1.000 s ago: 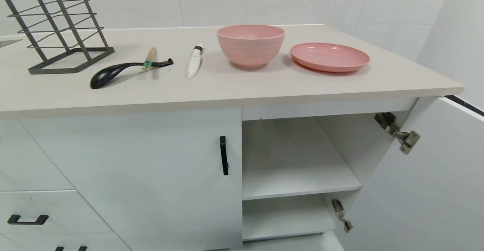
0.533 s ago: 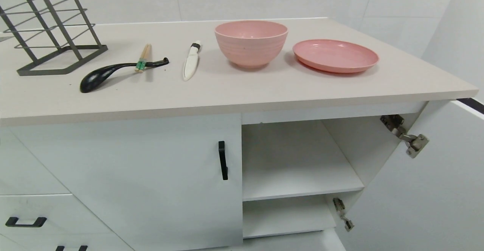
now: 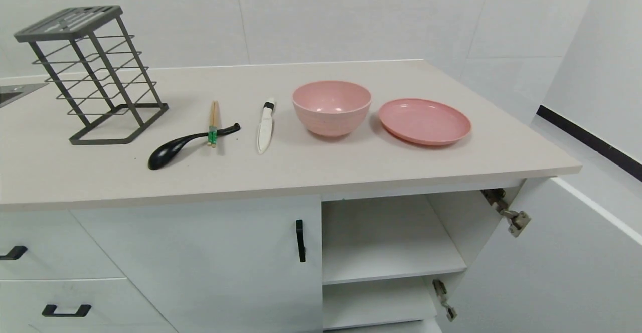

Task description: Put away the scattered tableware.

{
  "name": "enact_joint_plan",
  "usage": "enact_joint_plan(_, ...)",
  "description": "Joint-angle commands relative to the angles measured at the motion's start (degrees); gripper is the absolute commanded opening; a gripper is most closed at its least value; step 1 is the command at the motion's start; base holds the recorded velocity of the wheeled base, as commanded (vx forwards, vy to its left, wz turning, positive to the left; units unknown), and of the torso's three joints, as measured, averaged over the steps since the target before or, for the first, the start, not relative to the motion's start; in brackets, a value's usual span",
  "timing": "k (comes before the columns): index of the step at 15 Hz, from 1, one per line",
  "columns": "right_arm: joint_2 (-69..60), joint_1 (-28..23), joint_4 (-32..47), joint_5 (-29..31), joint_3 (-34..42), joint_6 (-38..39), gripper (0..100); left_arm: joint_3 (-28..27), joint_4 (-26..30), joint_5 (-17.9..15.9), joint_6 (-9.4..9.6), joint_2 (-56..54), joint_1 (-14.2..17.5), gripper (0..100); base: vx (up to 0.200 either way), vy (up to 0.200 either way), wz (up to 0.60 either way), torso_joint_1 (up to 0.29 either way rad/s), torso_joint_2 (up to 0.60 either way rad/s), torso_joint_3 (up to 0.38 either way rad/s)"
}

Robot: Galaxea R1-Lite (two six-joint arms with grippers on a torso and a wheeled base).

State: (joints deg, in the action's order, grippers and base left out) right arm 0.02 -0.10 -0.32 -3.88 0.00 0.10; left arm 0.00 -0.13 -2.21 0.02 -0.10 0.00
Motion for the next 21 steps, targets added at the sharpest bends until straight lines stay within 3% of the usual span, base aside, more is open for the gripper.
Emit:
enact_joint_plan(1, 0.0, 0.0, 0.0, 0.0, 0.0, 0.0, 100, 0.0, 0.0, 0.0, -0.02, 0.1, 0.0, 100, 0.000, 0.000, 0.00, 0.246, -0.49, -0.222)
enact_joint_plan(5, 0.0, 0.0, 0.0, -0.1, 0.0, 0.0, 100, 0.0, 0.0, 0.0, -0.02, 0.1, 0.0, 100, 0.000, 0.000, 0.00, 0.130, -0.49, -0.220)
enact_joint_plan(21, 0.0, 0.0, 0.0, -0.1, 0.0, -0.1, 100, 0.0, 0.0, 0.2, -0.29, 0.1, 0.1, 100, 0.000, 0.000, 0.00, 0.296, -0.51, -0.244)
